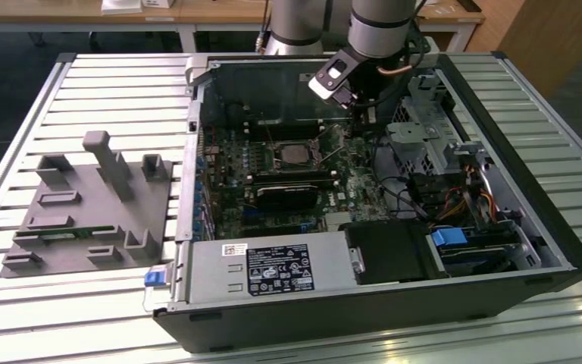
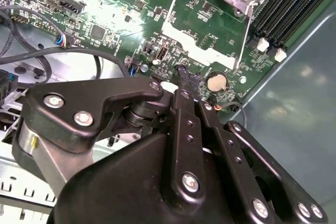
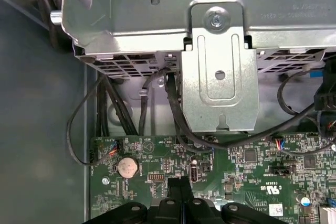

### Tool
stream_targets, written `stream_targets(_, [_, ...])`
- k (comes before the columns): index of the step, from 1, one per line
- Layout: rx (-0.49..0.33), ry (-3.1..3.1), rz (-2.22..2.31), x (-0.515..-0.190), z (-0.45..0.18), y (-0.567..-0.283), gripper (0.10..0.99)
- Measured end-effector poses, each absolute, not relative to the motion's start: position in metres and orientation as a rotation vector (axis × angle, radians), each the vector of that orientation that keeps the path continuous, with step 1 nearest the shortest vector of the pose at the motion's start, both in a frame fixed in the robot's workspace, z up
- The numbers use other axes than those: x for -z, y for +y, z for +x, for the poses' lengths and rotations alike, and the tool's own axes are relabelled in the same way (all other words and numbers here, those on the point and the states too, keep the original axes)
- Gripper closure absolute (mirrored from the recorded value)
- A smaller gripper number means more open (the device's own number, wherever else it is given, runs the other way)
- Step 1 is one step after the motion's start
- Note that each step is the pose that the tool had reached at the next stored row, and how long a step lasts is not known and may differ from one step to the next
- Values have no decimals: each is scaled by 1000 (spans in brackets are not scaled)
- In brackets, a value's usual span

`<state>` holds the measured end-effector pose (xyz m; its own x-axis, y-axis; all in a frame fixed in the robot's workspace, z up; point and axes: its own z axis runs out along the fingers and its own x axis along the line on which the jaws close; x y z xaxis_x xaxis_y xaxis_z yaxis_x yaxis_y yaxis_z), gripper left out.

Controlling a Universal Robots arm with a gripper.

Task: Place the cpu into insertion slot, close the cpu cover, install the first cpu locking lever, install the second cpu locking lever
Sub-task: 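Close the cpu cover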

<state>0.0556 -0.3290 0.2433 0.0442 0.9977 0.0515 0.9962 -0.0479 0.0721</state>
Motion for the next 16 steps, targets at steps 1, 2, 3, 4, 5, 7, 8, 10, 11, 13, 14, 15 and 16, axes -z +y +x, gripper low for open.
stream_targets(1, [-128,2160,2262,-243,56,-329,980])
stream_targets(2, [-113,2166,2270,-243,56,-329,980])
stream_targets(3, [-94,2174,2279,-243,56,-329,980])
stream_targets(4, [-72,2183,2290,-243,56,-329,980])
stream_targets(5, [-51,2192,2300,-243,57,-329,980])
stream_targets(7, [-10,2208,2319,-243,58,-329,980])
stream_targets(8, [9,2215,2327,-242,58,-329,980])
stream_targets(10, [21,2220,2333,-242,58,-329,980])
stream_targets(11, [22,2220,2333,-242,58,-329,980])
stream_targets(13, [22,2220,2333,-242,58,-329,980])
stream_targets(14, [22,2220,2333,-242,58,-329,980])
stream_targets(15, [21,2220,2333,-242,57,-329,980])
stream_targets(16, [20,2220,2332,-242,55,-329,980])
